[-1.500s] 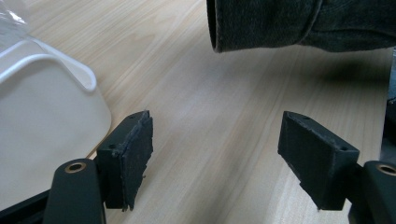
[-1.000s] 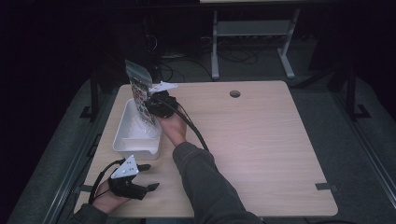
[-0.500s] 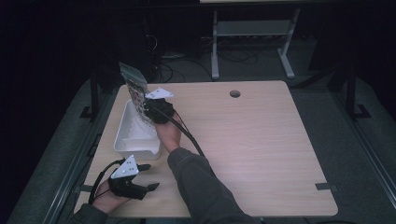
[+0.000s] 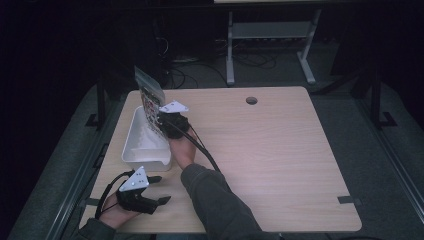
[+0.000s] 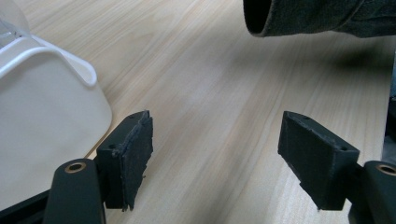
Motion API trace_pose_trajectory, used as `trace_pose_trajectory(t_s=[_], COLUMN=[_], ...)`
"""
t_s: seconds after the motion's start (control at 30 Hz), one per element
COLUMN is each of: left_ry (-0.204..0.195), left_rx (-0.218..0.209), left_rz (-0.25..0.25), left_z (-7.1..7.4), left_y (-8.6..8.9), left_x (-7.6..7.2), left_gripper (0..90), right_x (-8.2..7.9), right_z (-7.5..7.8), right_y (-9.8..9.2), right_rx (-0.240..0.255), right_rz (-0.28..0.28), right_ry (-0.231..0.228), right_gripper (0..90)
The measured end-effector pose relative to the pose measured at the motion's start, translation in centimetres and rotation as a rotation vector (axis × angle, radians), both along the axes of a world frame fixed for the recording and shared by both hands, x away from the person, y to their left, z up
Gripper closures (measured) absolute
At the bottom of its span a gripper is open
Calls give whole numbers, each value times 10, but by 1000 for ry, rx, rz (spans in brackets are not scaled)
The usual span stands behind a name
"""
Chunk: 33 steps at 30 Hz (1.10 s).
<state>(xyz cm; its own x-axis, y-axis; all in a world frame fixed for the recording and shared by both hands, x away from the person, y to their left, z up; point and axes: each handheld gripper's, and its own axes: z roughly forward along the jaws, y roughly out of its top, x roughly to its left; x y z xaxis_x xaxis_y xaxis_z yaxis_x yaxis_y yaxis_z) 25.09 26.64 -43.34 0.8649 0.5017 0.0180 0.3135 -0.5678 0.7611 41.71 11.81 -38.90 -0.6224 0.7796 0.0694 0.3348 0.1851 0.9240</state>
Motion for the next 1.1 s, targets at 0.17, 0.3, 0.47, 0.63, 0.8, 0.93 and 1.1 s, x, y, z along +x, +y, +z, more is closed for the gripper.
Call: trace_pose_trajectory(t_s=[0.17, 0.3, 0.47, 0.63, 0.8, 0.93, 1.1], left_ry=[1, 0, 0, -1, 0, 0, -1], left_rx=[0, 1, 1, 3, 3, 5, 8], left_rz=[0, 0, -1, -1, -1, -4, -6], left_z=[0, 0, 0, 0, 0, -1, -1], left_y=[0, 0, 0, 0, 0, 0, -1], left_x=[0, 0, 0, 0, 0, 1, 1], left_gripper=[256, 256, 256, 256, 256, 256, 256], right_x=[-3, -6, -8, -8, -8, -7, -3], right_z=[-3, -5, -8, -13, -12, -11, -11], right_y=[1, 3, 3, 4, 4, 3, -5], right_rx=[-32, -42, -31, -29, -34, -26, -8], right_rz=[1, -15, -63, -85, -76, -58, -19], right_ry=[-12, -17, 0, 17, 22, 26, 54], right_gripper=[760, 760, 759, 757, 752, 738, 616])
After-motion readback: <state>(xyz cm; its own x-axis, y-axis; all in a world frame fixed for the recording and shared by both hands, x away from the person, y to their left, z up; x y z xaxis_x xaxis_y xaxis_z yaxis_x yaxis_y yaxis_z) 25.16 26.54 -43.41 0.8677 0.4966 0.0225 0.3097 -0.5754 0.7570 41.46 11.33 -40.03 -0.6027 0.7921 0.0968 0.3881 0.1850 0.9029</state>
